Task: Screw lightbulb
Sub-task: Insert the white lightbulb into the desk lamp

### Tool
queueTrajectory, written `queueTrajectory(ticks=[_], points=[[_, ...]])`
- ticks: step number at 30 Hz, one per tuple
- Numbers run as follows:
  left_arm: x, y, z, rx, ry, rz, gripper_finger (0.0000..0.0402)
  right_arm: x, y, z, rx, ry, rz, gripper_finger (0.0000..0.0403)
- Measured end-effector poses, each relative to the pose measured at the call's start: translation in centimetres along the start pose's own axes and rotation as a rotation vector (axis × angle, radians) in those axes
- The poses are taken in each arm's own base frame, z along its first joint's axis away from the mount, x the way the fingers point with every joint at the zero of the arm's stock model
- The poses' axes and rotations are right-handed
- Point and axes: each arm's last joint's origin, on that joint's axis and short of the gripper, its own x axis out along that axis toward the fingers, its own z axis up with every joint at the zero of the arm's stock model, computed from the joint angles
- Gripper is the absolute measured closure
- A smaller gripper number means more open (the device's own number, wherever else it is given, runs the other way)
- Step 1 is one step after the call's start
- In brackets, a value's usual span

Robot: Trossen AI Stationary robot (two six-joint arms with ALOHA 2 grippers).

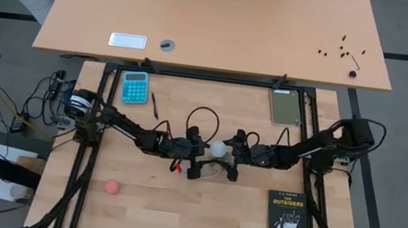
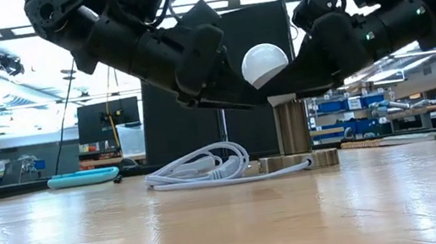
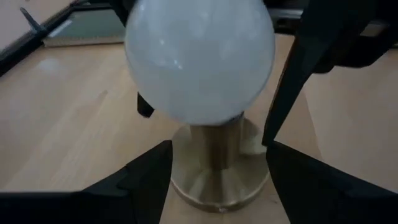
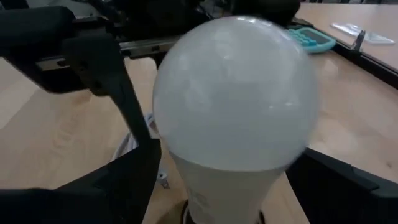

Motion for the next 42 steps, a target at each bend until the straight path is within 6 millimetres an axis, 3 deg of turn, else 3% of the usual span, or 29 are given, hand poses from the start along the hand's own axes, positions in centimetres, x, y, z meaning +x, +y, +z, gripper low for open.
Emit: queueTrajectory(ticks=[11, 25, 42], points=[[-0.8, 0.8, 1.1, 0.034, -0.014, 0.026, 0.0138, -1.9, 0.8, 1.0, -0.021, 0.054, 0.039, 0.0059], [-0.8, 1.0, 1.3, 0.028, -0.038, 0.025, 0.0138, -2.5, 0.5, 1.8, -0.02, 0.027, -0.019, 0.0059], [-0.8, 1.0, 1.6, 0.017, -0.069, 0.034, 0.0138, -2.6, 0.2, 1.5, -0.009, 0.067, -0.034, 0.006]])
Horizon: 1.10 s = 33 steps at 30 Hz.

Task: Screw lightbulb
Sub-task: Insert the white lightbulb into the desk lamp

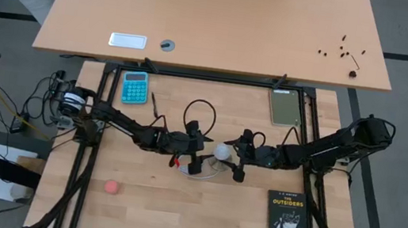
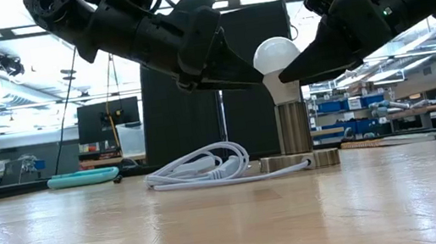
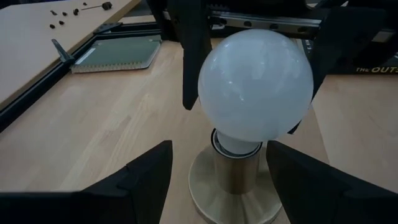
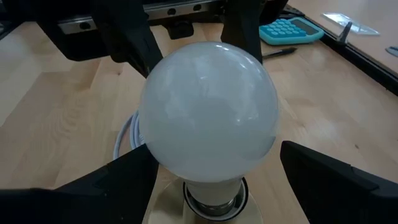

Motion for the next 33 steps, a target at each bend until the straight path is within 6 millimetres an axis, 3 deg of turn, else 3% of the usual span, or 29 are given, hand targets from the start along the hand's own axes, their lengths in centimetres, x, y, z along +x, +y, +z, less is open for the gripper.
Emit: queueTrajectory(ticks=[17, 33], points=[[0.2, 0.6, 0.3, -0.015, -0.034, 0.042, 0.0138, -1.2, -0.5, 1.0, 0.01, -0.022, -0.033, 0.008], [0.2, 0.6, 0.2, -0.009, -0.021, 0.026, 0.0138, -1.2, -0.4, 0.8, 0.025, 0.002, -0.017, 0.008]])
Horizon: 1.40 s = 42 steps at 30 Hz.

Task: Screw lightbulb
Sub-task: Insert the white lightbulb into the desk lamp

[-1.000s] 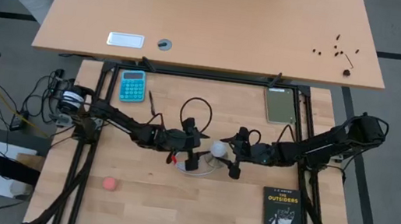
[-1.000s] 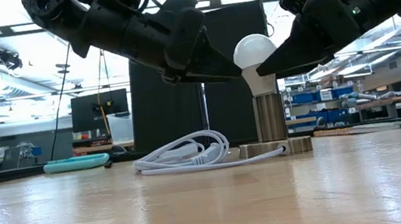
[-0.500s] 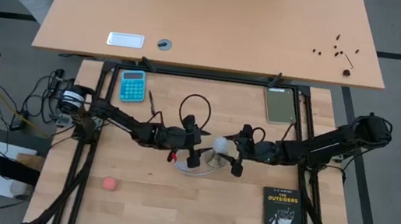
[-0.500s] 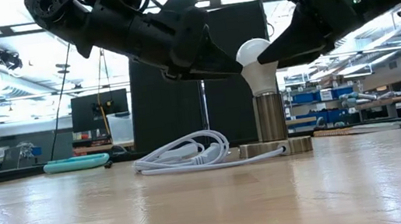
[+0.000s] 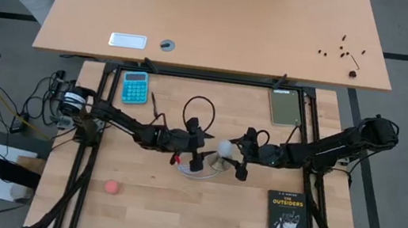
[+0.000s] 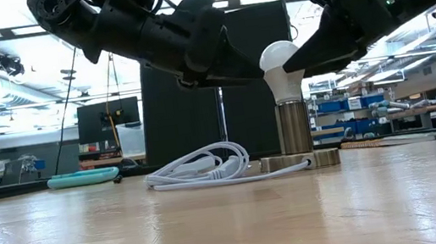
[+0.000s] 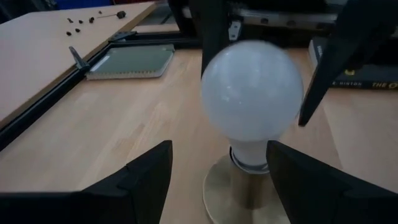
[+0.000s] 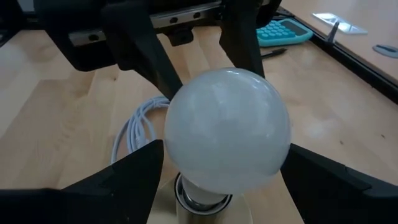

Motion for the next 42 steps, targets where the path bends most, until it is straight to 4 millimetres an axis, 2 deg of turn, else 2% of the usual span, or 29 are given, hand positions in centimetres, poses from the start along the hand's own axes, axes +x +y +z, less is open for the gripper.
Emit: queueTrajectory(ticks=[7, 15, 24, 32, 42], points=[[-0.3, -0.8, -1.0, 0.001, 0.089, -0.035, 0.0138, 0.0, 0.0, -0.3, -0.013, 0.032, -0.001, 0.008], [-0.5, -1.4, -2.4, -0.074, 0.085, -0.082, 0.0138, -0.2, -0.1, -0.4, -0.016, 0.062, 0.046, 0.0068], [1.9, -2.2, -5.4, -0.147, 0.01, -0.091, 0.0138, -0.1, 0.0, 0.4, -0.055, 0.17, 0.049, 0.0069], [3.7, -2.8, -6.1, -0.137, -0.033, -0.048, 0.0137, 0.0, 0.0, 1.2, -0.068, 0.216, 0.043, 0.0067], [6.2, -3.7, -6.6, -0.083, -0.06, -0.046, 0.0137, 0.0, -0.1, 1.1, -0.045, 0.231, 0.058, 0.0068]])
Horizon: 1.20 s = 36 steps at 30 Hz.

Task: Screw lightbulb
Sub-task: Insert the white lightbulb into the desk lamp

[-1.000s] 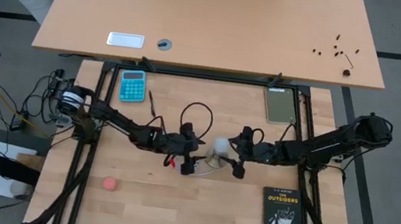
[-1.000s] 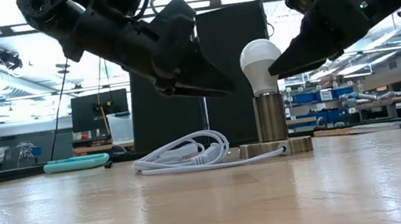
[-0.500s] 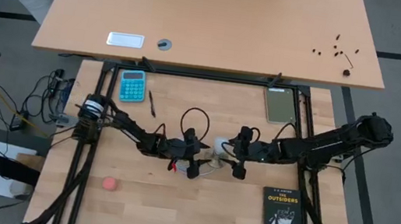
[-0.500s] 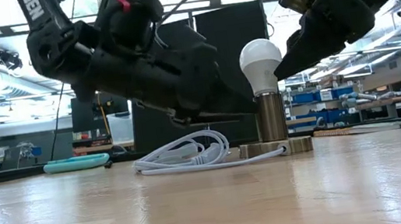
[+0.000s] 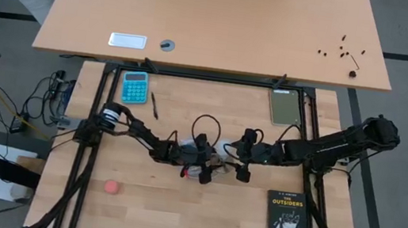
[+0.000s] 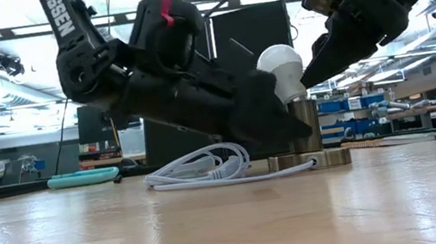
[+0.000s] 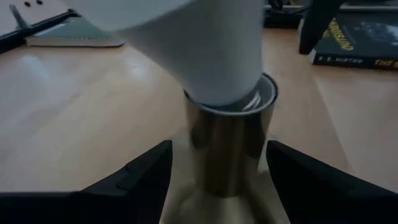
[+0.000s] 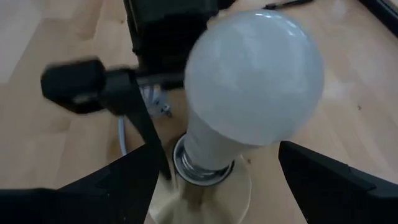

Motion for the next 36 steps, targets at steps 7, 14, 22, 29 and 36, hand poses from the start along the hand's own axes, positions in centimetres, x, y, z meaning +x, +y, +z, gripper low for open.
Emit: queueTrajectory(ticks=[7, 14, 22, 29, 36], points=[[0.5, 0.1, -0.2, -0.014, -0.01, 0.006, 0.0137, 0.0, 0.0, -0.3, 0.007, 0.026, 0.004, 0.0073], [0.5, 0.1, 0.1, -0.022, -0.03, 0.005, 0.0138, 0.0, 0.0, -0.3, 0.007, 0.028, 0.007, 0.0077], [0.6, 0.4, 0.3, -0.03, -0.044, 0.013, 0.0138, -0.2, -0.6, 0.5, 0.026, 0.136, -0.031, 0.0071], [0.8, 0.9, 0.4, -0.037, -0.052, 0.002, 0.0171, -0.3, -0.5, 1.5, 0.032, 0.102, -0.026, 0.0062], [0.8, 1.0, 0.5, -0.037, -0.051, -0.004, 0.0227, 0.0, -0.5, 1.6, 0.096, 0.08, -0.034, 0.0061]])
